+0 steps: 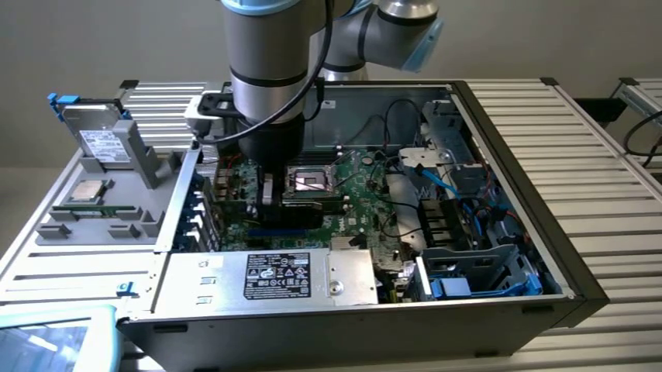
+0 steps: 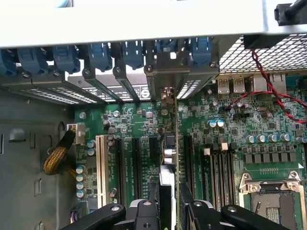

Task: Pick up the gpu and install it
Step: 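Insert the gpu into the slot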

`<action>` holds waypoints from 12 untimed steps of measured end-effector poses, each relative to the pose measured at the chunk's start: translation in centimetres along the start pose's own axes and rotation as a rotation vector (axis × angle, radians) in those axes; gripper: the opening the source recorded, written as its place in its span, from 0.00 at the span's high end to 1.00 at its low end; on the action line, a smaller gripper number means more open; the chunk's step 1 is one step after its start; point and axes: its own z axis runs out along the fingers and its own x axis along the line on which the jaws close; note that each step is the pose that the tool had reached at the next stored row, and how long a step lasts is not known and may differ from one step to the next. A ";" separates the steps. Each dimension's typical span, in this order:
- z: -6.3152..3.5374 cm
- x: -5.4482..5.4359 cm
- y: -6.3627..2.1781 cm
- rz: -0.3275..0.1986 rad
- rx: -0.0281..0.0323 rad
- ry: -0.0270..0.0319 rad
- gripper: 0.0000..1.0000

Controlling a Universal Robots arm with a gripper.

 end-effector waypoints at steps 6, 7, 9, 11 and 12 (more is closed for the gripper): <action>0.21 0.0 -0.01 0.000 -0.0007 0.0000 0.72; 0.21 0.0 -0.01 0.000 -0.0010 -0.0001 0.72; 0.22 0.0 0.02 0.000 -0.0014 -0.0004 0.72; 0.23 0.0 0.06 0.000 -0.0017 -0.0005 0.72; 0.24 0.0 0.08 0.000 -0.0017 -0.0005 0.72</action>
